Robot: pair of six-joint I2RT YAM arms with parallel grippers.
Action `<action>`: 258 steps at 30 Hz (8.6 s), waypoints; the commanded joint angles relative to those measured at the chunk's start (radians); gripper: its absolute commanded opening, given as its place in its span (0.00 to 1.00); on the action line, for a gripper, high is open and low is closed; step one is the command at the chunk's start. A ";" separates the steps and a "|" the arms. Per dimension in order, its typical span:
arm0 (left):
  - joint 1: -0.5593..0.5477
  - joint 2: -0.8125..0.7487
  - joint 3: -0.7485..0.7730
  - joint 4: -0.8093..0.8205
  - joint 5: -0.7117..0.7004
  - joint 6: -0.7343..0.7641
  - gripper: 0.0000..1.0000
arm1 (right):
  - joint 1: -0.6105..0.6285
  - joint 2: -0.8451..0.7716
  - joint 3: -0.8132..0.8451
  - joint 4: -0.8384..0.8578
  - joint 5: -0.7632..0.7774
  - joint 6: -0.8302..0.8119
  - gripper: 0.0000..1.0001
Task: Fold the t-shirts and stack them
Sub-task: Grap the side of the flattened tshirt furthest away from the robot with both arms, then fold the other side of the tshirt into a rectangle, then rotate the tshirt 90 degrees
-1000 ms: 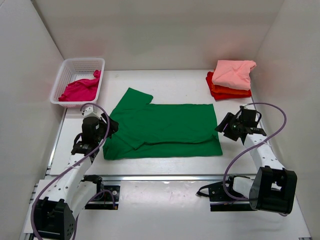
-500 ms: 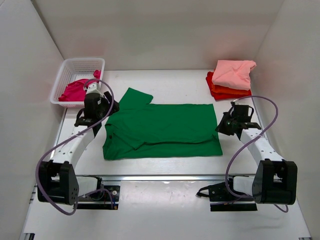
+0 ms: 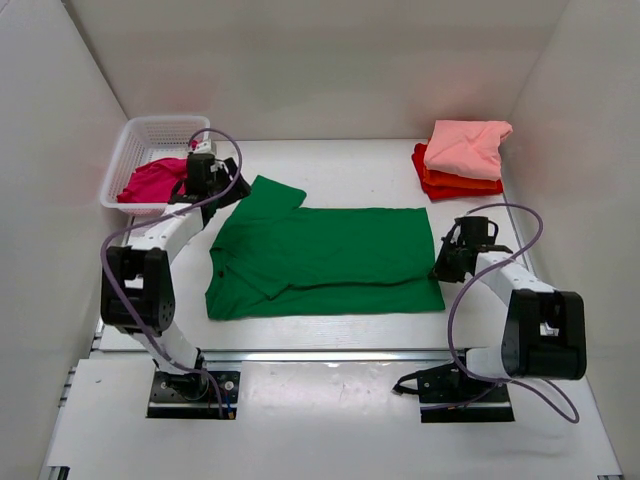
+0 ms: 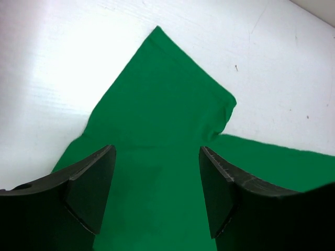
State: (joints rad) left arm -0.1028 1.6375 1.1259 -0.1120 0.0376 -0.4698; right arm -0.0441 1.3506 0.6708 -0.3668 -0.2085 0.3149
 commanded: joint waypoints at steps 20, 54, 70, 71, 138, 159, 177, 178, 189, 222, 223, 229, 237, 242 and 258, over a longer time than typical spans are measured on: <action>-0.024 0.517 0.618 -0.241 -0.120 0.095 0.79 | 0.023 0.062 0.240 0.061 0.123 0.024 0.29; -0.103 0.803 1.114 -0.628 -0.263 0.200 0.89 | 0.038 0.456 0.562 0.097 0.159 0.003 0.50; -0.120 0.935 1.281 -0.822 -0.275 0.232 0.86 | 0.098 0.711 0.849 -0.046 0.268 -0.005 0.88; -0.126 0.938 1.281 -0.825 -0.268 0.235 0.83 | 0.101 0.717 0.857 -0.050 0.270 -0.004 0.88; -0.132 -0.410 -0.230 -0.439 -0.133 0.146 0.00 | 0.023 0.260 0.342 0.198 0.037 -0.028 0.00; -0.213 -0.630 -0.435 -0.534 -0.065 0.071 0.00 | 0.004 0.064 0.113 0.135 0.035 -0.020 0.00; -0.227 -0.740 -0.446 -0.589 -0.042 0.026 0.00 | -0.002 0.019 0.073 0.074 0.069 -0.011 0.00; -0.222 -0.751 -0.449 -0.594 -0.044 0.020 0.00 | -0.007 0.013 0.073 0.077 0.063 -0.019 0.00; -0.233 -0.803 -0.502 -0.647 0.004 0.003 0.10 | -0.017 0.018 0.098 -0.020 0.072 -0.037 0.42; -0.342 -0.209 -0.386 -0.382 -0.199 -0.083 0.56 | 0.176 0.131 0.125 -0.015 0.000 -0.059 0.48; -0.341 -0.167 -0.355 -0.383 -0.199 -0.076 0.56 | 0.184 0.133 0.127 -0.059 0.004 -0.044 0.49; -0.314 0.140 -0.053 -0.316 -0.139 -0.061 0.48 | 0.260 0.102 0.055 -0.136 0.007 0.062 0.48; -0.301 0.630 0.686 -0.562 -0.159 0.089 0.47 | 0.516 -0.091 -0.164 -0.023 -0.029 0.343 0.43; -0.295 1.075 1.462 -0.811 -0.110 0.120 0.47 | 0.702 -0.110 -0.203 0.112 -0.057 0.498 0.41; -0.218 0.795 1.539 -0.672 -0.013 0.105 0.70 | 0.836 -0.096 0.021 0.122 -0.033 0.222 0.57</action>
State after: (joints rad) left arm -0.3408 2.6732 2.5996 -0.7403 0.0078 -0.3813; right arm 0.8284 1.3540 0.6350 -0.1905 -0.2844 0.6220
